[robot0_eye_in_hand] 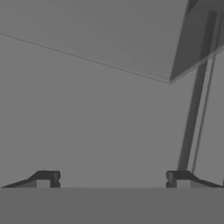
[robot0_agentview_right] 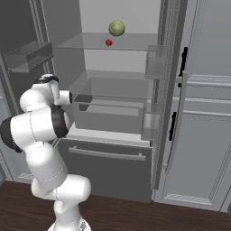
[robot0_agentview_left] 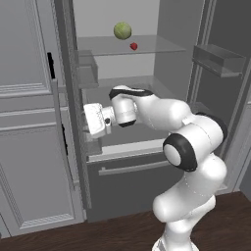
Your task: Take the strawberry from the fridge and place it on top of the pancake, located on the dining counter.
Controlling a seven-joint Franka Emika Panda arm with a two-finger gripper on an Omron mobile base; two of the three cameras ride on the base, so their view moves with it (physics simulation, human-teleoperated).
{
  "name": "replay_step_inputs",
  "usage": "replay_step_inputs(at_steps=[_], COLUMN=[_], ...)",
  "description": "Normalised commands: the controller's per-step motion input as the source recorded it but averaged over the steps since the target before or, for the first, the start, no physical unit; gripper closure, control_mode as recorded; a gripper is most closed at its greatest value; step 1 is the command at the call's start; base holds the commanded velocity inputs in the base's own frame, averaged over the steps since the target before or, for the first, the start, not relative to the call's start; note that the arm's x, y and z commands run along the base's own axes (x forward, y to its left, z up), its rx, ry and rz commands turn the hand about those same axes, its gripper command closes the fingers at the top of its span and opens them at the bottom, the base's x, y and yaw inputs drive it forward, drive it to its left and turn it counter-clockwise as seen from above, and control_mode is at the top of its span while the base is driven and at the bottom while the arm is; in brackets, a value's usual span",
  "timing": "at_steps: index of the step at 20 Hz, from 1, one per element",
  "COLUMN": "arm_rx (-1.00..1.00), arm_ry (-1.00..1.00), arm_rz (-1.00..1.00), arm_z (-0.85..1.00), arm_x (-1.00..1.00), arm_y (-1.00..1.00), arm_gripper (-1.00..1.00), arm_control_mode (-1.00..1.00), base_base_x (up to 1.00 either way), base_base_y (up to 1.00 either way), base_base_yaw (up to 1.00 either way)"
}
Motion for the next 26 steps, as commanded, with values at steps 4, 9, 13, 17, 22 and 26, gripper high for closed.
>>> replay_step_inputs(at_steps=[4,9,13,17,22,26], arm_rx=[0.0,-0.09,-0.09,-0.01,-0.17,-0.33], arm_ry=[0.02,0.0,0.0,0.09,-0.02,-0.12], arm_rz=[0.0,0.0,-0.02,-0.1,-0.02,0.02], arm_z=[0.0,0.0,0.0,0.0,0.0,-0.01], arm_x=[-0.11,-0.07,-0.02,0.0,0.0,0.0], arm_y=[0.21,-0.2,-0.97,-1.0,-1.0,-1.0], arm_gripper=[-1.0,-1.0,-1.0,-1.0,-1.0,-1.0], arm_control_mode=[-1.0,-1.0,-1.0,-1.0,-1.0,-1.0], base_base_x=[0.0,0.0,0.0,0.0,0.0,0.0], base_base_y=[0.0,0.0,0.0,0.0,0.0,0.0], base_base_yaw=[0.0,0.0,0.0,0.0,0.0,0.0])
